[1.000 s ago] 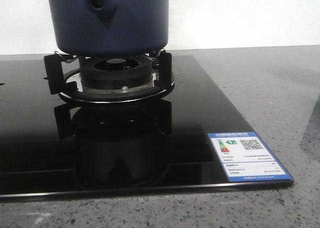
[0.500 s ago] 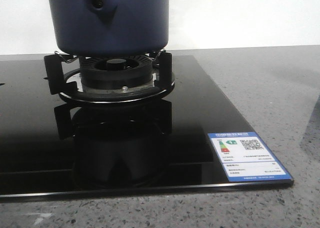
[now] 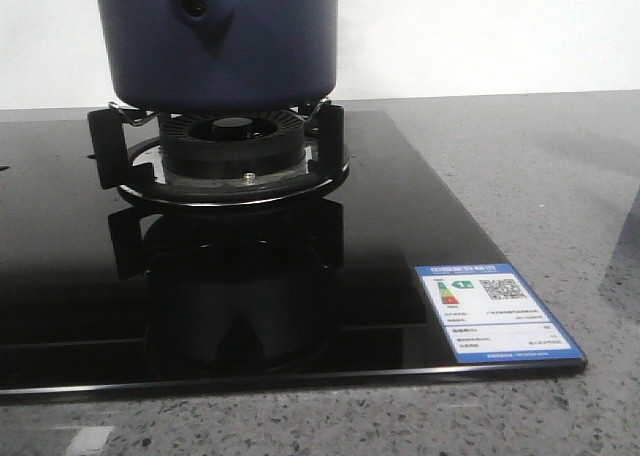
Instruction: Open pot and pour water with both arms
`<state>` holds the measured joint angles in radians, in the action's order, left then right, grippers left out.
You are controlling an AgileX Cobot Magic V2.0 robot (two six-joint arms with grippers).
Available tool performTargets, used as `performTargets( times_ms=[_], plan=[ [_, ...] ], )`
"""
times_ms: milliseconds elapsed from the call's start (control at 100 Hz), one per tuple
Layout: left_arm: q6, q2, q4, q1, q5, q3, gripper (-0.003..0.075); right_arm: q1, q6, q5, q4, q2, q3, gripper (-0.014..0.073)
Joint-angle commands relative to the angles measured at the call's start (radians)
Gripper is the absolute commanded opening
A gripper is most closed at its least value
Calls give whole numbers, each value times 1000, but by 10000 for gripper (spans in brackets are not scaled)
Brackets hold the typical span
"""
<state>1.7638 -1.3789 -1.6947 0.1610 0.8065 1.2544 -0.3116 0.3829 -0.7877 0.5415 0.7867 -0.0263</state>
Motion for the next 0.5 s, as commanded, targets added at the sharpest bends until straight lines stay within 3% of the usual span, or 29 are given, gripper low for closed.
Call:
performTargets(
  times_ms=[0,90,180,280,350,400,490],
  plan=[
    [-6,96,-70,-59,23,42,553,16,-1,-89,-21,-2,-25,613],
    [-32,155,-66,-128,18,42,527,37,8,-94,-21,-2,-46,522],
    [-107,205,-64,-207,-7,42,440,62,23,-94,-9,-2,-97,352],
    [-191,256,-37,-283,-43,42,265,95,46,-86,51,-2,-182,104],
    [-232,287,3,-327,-69,42,90,123,96,-60,113,-4,-258,-45],
    [-239,303,35,-342,-86,42,-22,144,143,-14,134,-4,-317,-72],
    [-273,322,94,-346,-127,42,-20,183,232,176,136,-4,-442,-48]
  ],
)
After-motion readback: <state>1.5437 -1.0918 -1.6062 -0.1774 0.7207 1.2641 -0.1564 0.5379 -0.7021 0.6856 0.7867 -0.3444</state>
